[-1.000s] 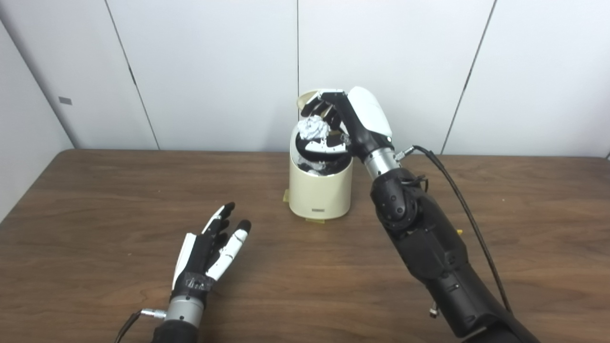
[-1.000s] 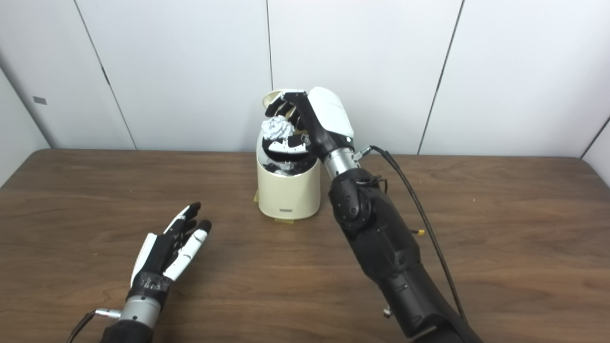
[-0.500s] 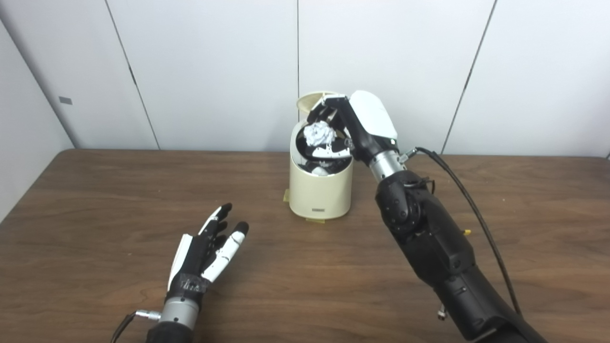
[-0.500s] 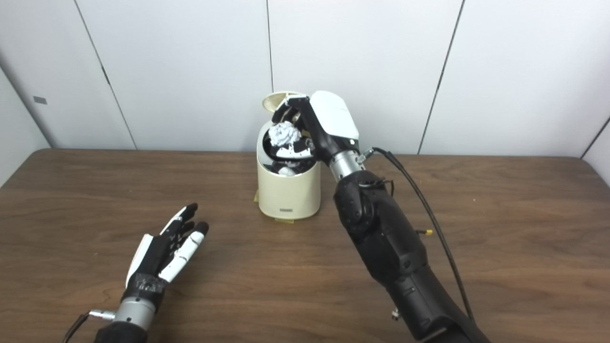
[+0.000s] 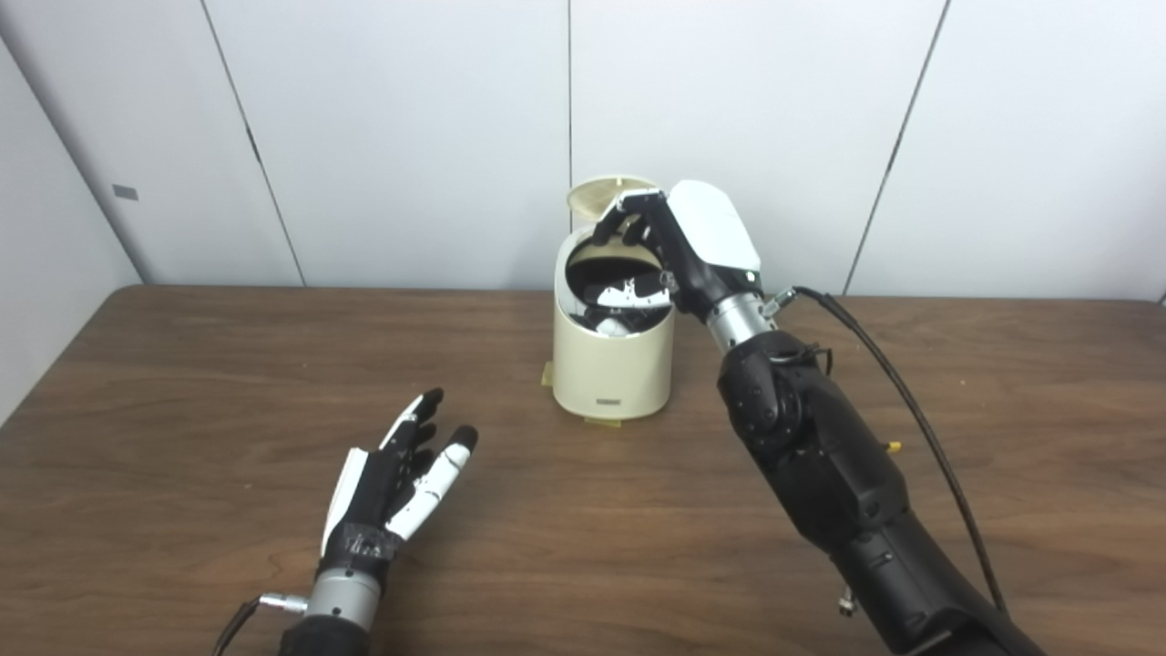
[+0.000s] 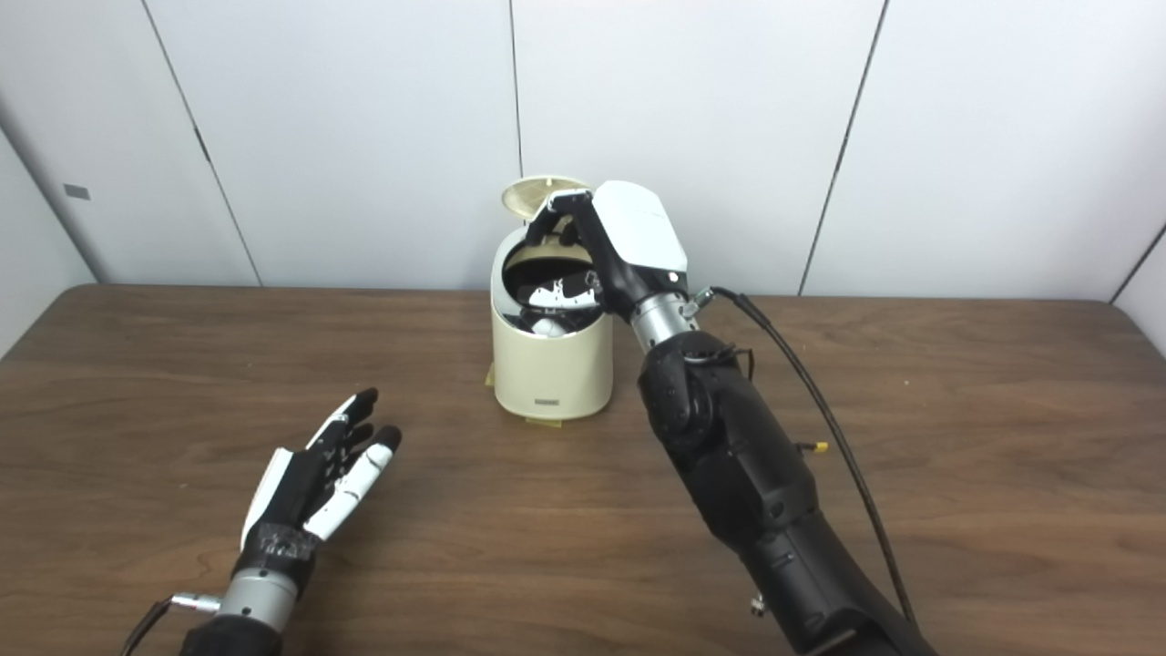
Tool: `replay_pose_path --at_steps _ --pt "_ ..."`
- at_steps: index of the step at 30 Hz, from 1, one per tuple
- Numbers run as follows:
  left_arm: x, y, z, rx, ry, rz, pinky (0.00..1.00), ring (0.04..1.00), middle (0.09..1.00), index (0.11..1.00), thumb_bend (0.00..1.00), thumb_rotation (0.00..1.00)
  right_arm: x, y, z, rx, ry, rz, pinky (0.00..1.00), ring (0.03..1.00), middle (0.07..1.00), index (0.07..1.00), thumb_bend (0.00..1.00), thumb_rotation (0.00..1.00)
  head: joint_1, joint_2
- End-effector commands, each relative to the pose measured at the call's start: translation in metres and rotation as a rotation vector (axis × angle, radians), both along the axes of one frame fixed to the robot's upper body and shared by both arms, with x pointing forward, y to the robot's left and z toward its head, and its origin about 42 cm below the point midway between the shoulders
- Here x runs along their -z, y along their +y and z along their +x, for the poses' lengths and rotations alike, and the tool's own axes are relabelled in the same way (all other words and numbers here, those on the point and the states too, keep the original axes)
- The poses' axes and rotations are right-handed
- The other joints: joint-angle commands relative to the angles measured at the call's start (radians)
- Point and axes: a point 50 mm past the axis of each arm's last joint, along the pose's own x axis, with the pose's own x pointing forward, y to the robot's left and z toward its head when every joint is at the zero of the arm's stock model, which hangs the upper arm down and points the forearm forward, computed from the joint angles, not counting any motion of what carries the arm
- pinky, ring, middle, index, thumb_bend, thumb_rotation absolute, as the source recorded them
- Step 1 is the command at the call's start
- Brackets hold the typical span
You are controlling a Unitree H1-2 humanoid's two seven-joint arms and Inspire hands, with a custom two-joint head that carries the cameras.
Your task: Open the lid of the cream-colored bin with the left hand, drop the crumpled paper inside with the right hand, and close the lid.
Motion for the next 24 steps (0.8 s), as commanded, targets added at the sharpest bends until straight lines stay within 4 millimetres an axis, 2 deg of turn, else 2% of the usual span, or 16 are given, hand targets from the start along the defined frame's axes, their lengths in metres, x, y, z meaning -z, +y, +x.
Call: replay_pose_path --at_steps 1,9,10,12,13,14,17,24 --pt "-0.009 -0.004 0.002 0.012 -0.051 0.004 0.91 0.952 0.970 0.969 0.65 0.69 -0.027 0.001 0.001 -0.006 -0.085 0.019 0.47 0.558 0.632 0.493 0.52 0.15 0.001 0.000" --pt "-0.008 -0.005 0.003 0.010 -0.052 -0.001 0.92 0.953 0.970 0.962 0.66 0.68 -0.027 -0.001 0.000 -0.017 -0.091 0.025 0.50 0.575 0.632 0.492 0.52 0.14 -0.006 -0.002" --pt "-0.007 -0.005 0.003 0.011 -0.053 0.000 0.93 0.958 0.973 0.963 0.65 0.68 -0.027 -0.001 0.000 -0.025 -0.088 0.048 0.48 0.558 0.611 0.492 0.52 0.14 -0.006 -0.002" --pt "-0.007 -0.005 0.004 0.011 -0.054 0.000 0.92 0.956 0.972 0.963 0.65 0.68 -0.028 -0.001 -0.001 -0.038 -0.092 0.090 0.44 0.505 0.515 0.496 0.53 0.04 -0.008 -0.002" --pt "-0.007 -0.005 0.004 0.010 -0.052 -0.004 0.91 0.951 0.969 0.962 0.65 0.68 -0.029 -0.002 -0.002 -0.042 -0.100 0.111 0.41 0.440 0.514 0.505 0.52 0.01 -0.010 -0.002" --pt "-0.007 -0.005 0.005 0.009 -0.050 -0.007 0.90 0.950 0.970 0.961 0.65 0.68 -0.029 -0.002 -0.003 -0.044 -0.106 0.123 0.39 0.417 0.510 0.505 0.51 0.01 -0.010 -0.002" --pt "-0.007 -0.007 0.007 0.010 -0.051 -0.004 0.90 0.946 0.969 0.961 0.65 0.68 -0.030 -0.005 -0.004 -0.040 -0.123 0.136 0.36 0.385 0.501 0.513 0.50 0.00 -0.012 -0.006" --pt "-0.006 -0.012 0.015 0.015 -0.064 0.003 0.90 0.944 0.969 0.955 0.64 0.68 -0.032 -0.019 -0.005 -0.019 -0.114 0.217 0.33 0.390 0.507 0.503 0.50 0.00 -0.013 -0.019"
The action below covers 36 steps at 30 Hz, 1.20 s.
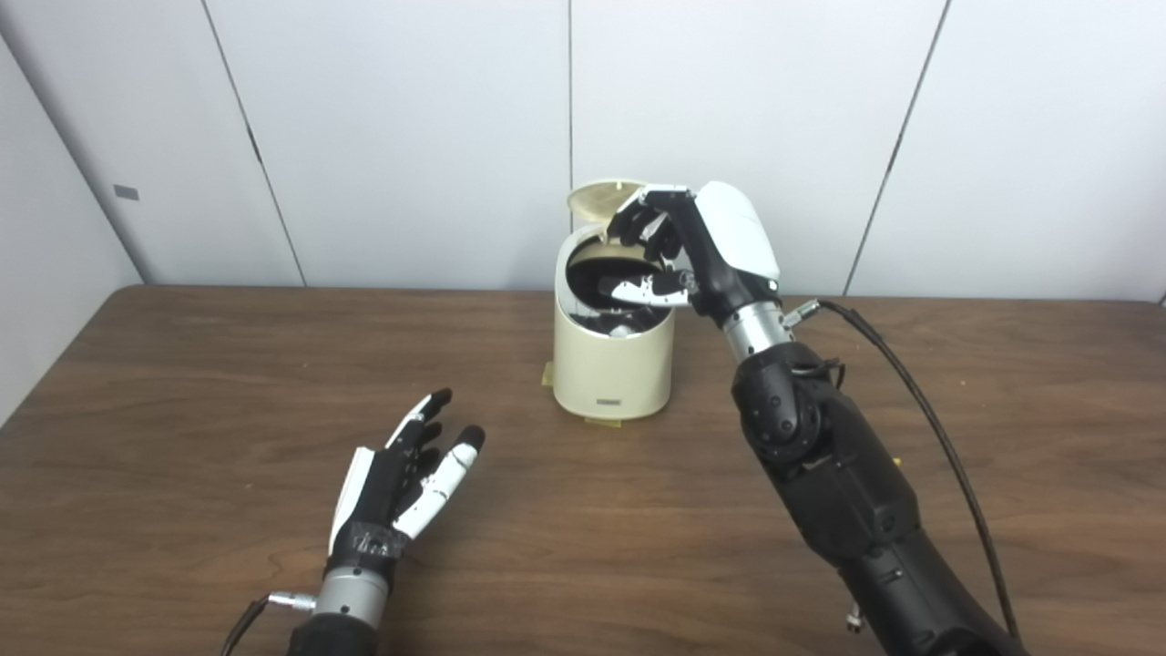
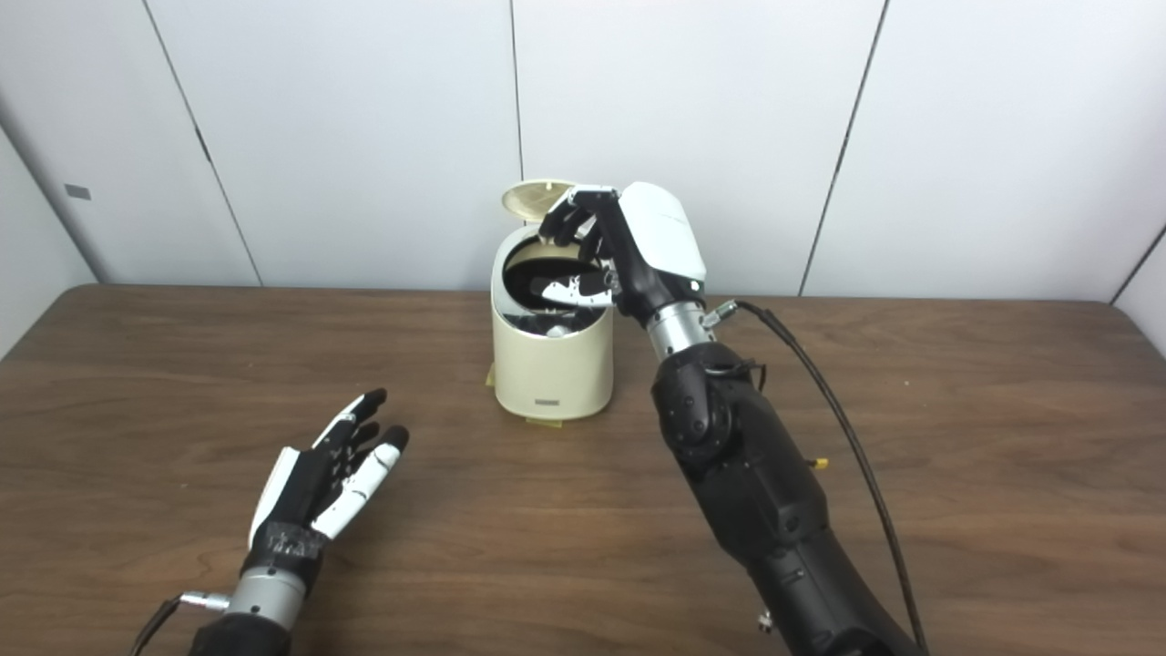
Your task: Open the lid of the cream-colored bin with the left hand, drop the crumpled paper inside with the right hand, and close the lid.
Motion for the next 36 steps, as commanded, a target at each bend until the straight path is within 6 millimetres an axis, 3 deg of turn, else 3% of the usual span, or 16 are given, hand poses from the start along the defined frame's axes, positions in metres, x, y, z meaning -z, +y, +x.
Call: replay_pose_path --at_steps 1,6,12,16,20,24,27,29,31,34,36 --pt "-0.010 -0.006 0.010 0.012 -0.061 0.008 0.90 0.942 0.964 0.954 0.64 0.67 -0.033 -0.005 0.000 -0.005 -0.097 0.060 0.33 0.391 0.507 0.504 0.50 0.00 0.000 -0.001" --pt "-0.011 -0.008 0.020 -0.004 -0.073 0.006 0.88 0.916 0.933 0.946 0.62 0.65 -0.033 -0.027 -0.006 0.043 -0.073 0.100 0.32 0.392 0.504 0.512 0.50 0.00 0.000 -0.006" --pt "-0.017 -0.006 0.042 -0.024 -0.083 -0.075 0.91 0.925 0.931 0.942 0.62 0.70 -0.023 -0.060 -0.017 0.100 -0.031 0.179 0.32 0.400 0.502 0.510 0.50 0.00 0.002 -0.013" --pt "-0.030 -0.002 0.066 -0.015 -0.103 -0.136 0.98 0.922 0.906 0.956 0.57 0.69 -0.008 -0.082 -0.029 0.137 -0.013 0.219 0.34 0.421 0.507 0.496 0.50 0.00 0.003 -0.017" --pt "-0.047 -0.001 0.090 -0.003 -0.128 -0.211 0.89 0.894 0.915 0.947 0.52 0.66 0.012 -0.101 -0.047 0.169 0.048 0.299 0.35 0.440 0.495 0.497 0.50 0.00 0.002 -0.018" --pt "-0.061 -0.002 0.109 0.010 -0.135 -0.259 0.87 0.901 0.920 0.944 0.54 0.69 0.027 -0.108 -0.066 0.166 0.184 0.438 0.43 0.433 0.488 0.521 0.52 0.00 0.003 -0.021" --pt "-0.067 -0.002 0.117 0.020 -0.142 -0.278 0.85 0.905 0.923 0.935 0.55 0.68 0.033 -0.109 -0.076 0.129 0.245 0.442 0.46 0.513 0.475 0.520 0.52 0.01 0.003 -0.023" --pt "-0.073 -0.004 0.125 0.034 -0.149 -0.267 0.89 0.926 0.937 0.939 0.55 0.73 0.040 -0.110 -0.082 0.077 0.312 0.426 0.54 0.626 0.662 0.549 0.51 0.21 0.002 -0.024" --pt "-0.082 -0.006 0.131 0.045 -0.158 -0.255 0.90 0.936 0.945 0.943 0.54 0.76 0.047 -0.112 -0.090 0.036 0.378 0.448 0.66 0.750 0.778 0.743 0.53 0.57 0.004 -0.025" --pt "-0.092 -0.009 0.140 0.054 -0.166 -0.259 0.90 0.937 0.944 0.942 0.55 0.77 0.054 -0.113 -0.097 0.007 0.460 0.538 0.72 0.802 0.821 0.797 0.54 0.69 0.008 -0.029" --pt "-0.102 -0.013 0.148 0.078 -0.173 -0.264 0.92 0.948 0.953 0.947 0.55 0.80 0.063 -0.113 -0.103 -0.014 0.518 0.634 0.83 0.892 0.888 0.851 0.56 0.83 0.010 -0.031"
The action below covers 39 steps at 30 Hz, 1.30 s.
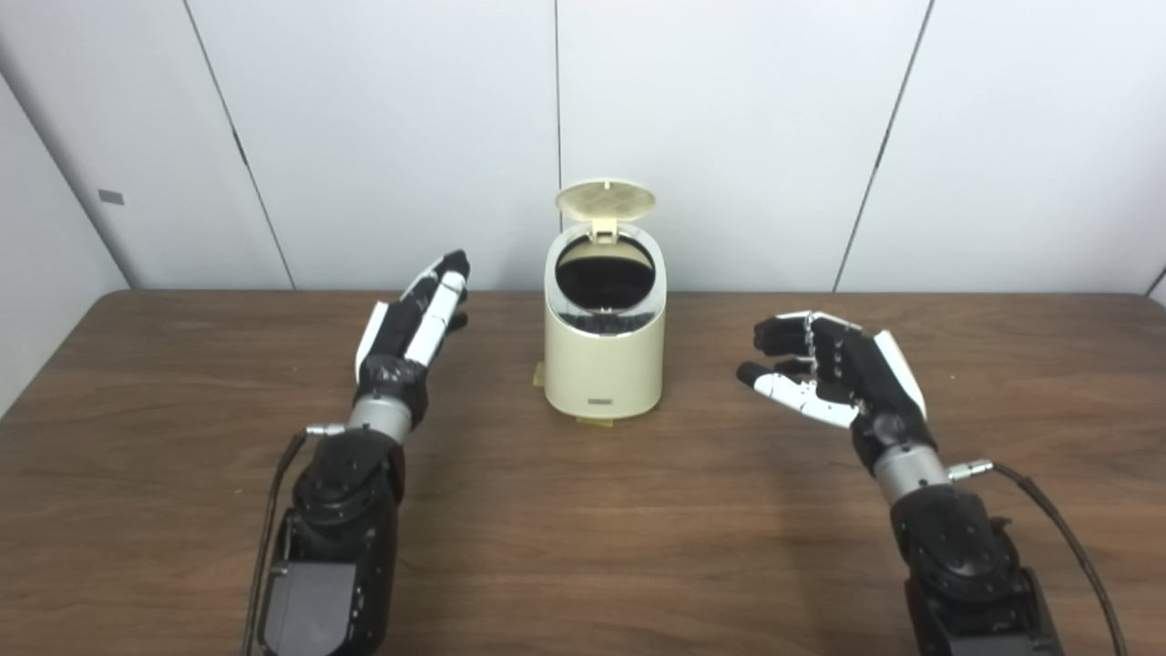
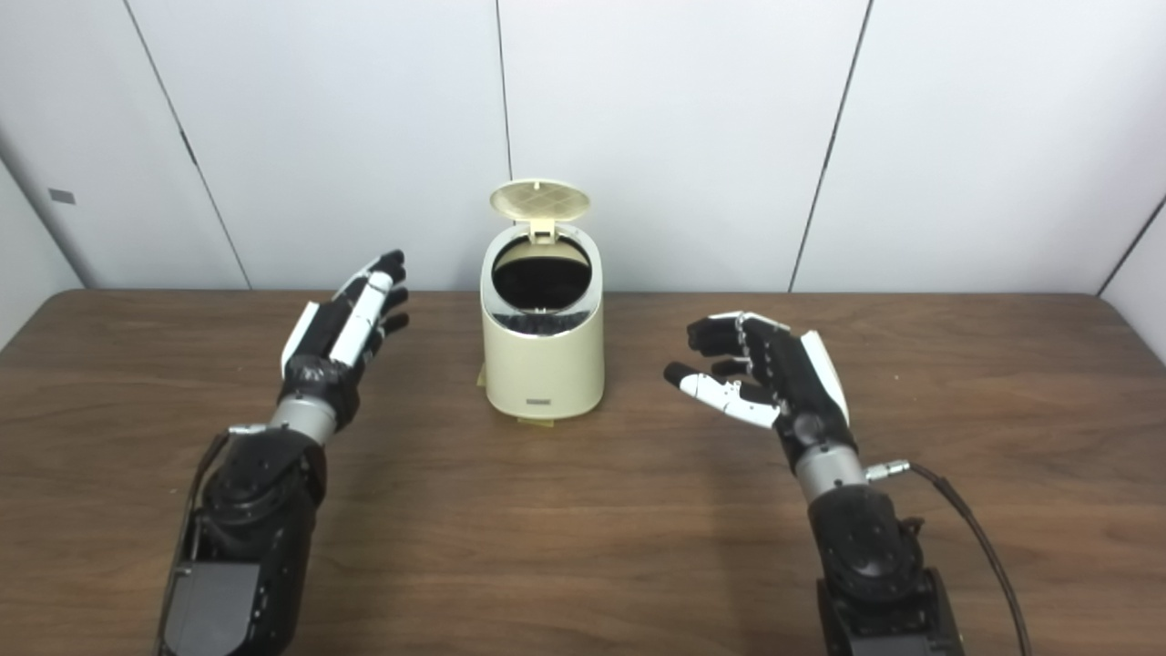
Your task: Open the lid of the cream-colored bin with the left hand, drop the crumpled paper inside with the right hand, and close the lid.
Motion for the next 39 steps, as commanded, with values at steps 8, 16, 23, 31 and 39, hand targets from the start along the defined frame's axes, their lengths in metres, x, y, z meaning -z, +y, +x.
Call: replay_pose_path --at_steps 8,16,23,31,39 --pt "-0.059 -0.020 0.031 0.092 -0.115 0.009 0.92 0.930 0.924 0.896 0.56 0.83 0.011 0.009 -0.020 -0.044 -0.005 0.085 0.90 0.950 0.930 0.913 0.52 1.00 0.007 -0.016" --pt "-0.072 -0.028 0.041 0.106 -0.119 0.022 0.92 0.924 0.916 0.898 0.58 0.88 0.034 0.018 -0.030 -0.045 0.026 0.191 0.98 0.969 0.946 0.928 0.56 1.00 0.014 -0.043" --pt "-0.080 -0.037 0.056 0.139 -0.132 0.086 0.93 0.932 0.909 0.867 0.57 0.95 0.045 0.025 -0.035 -0.065 0.009 0.202 0.94 0.955 0.944 0.928 0.59 1.00 0.017 -0.098" --pt "-0.075 -0.052 0.066 0.126 -0.201 0.268 0.91 0.906 0.889 0.851 0.53 1.00 0.058 0.025 -0.037 -0.083 -0.003 0.150 0.91 0.925 0.925 0.930 0.56 1.00 0.017 -0.113" --pt "-0.078 -0.059 0.073 0.134 -0.267 0.462 0.92 0.941 0.894 0.827 0.51 1.00 0.060 0.021 -0.036 -0.072 -0.020 0.100 0.86 0.905 0.903 0.938 0.54 1.00 0.014 -0.112"
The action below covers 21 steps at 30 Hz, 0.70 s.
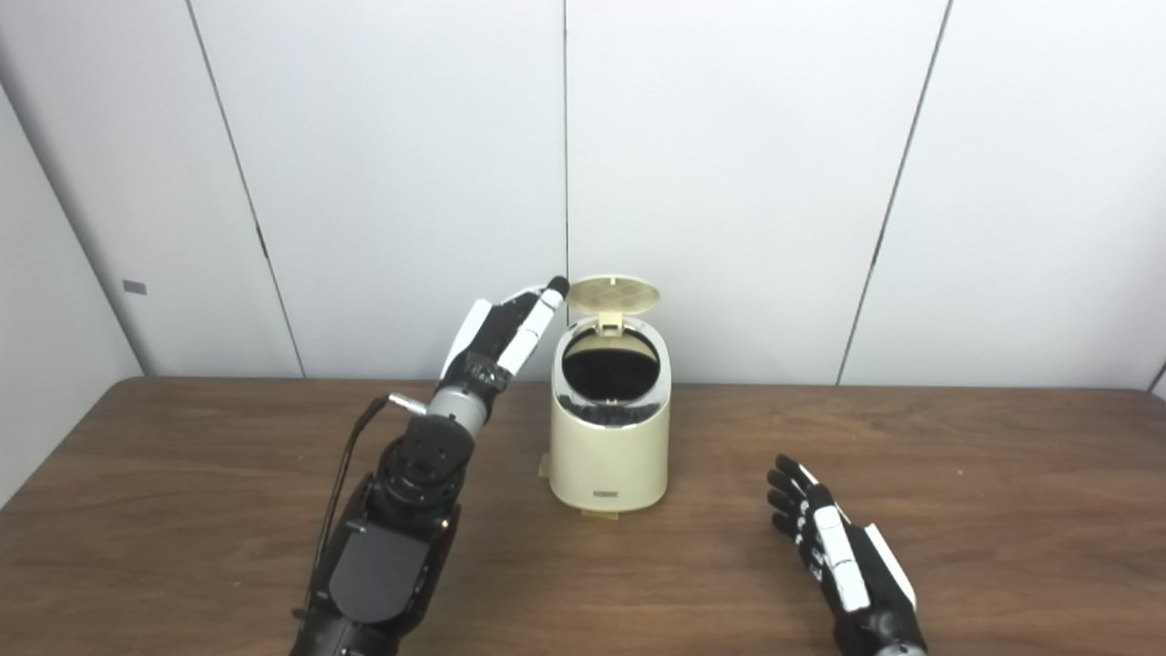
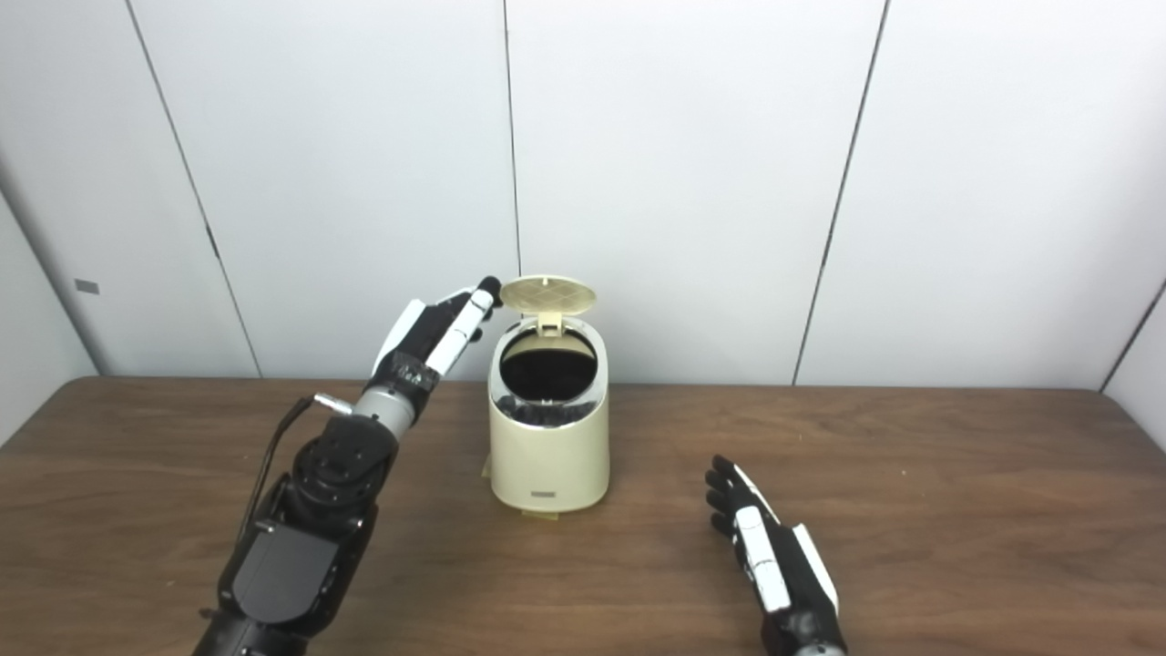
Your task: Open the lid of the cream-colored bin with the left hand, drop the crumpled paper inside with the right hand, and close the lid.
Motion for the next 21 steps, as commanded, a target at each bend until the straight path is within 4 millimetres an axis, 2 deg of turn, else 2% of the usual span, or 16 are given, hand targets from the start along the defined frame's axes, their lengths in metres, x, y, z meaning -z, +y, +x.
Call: replay_pose_path --at_steps 1,4,9,12,21 --pt "-0.041 -0.009 0.007 0.009 -0.154 0.066 0.93 0.944 0.894 0.821 0.50 1.00 0.000 0.002 0.002 -0.024 -0.020 -0.050 0.85 0.902 0.898 0.939 0.53 1.00 0.000 0.001" --pt "-0.043 -0.010 0.005 -0.007 -0.189 0.147 0.93 0.932 0.879 0.778 0.50 1.00 0.002 0.001 0.003 -0.032 -0.035 -0.090 0.80 0.887 0.885 0.944 0.53 1.00 0.000 0.003" --pt "-0.045 -0.008 0.005 -0.029 -0.290 0.269 0.83 0.894 0.862 0.698 0.52 1.00 0.008 0.003 0.003 -0.026 -0.021 -0.109 0.82 0.920 0.922 0.959 0.57 1.00 0.000 0.009" --pt "-0.046 -0.006 0.003 -0.040 -0.315 0.267 0.81 0.897 0.870 0.667 0.53 1.00 0.010 0.004 0.004 -0.021 -0.015 -0.111 0.83 0.924 0.928 0.961 0.57 1.00 0.001 0.010" --pt "-0.051 -0.005 -0.002 -0.025 -0.365 0.284 0.81 0.900 0.881 0.684 0.56 1.00 0.011 0.005 0.007 -0.022 0.000 -0.119 0.81 0.909 0.929 0.960 0.54 1.00 -0.001 0.027"
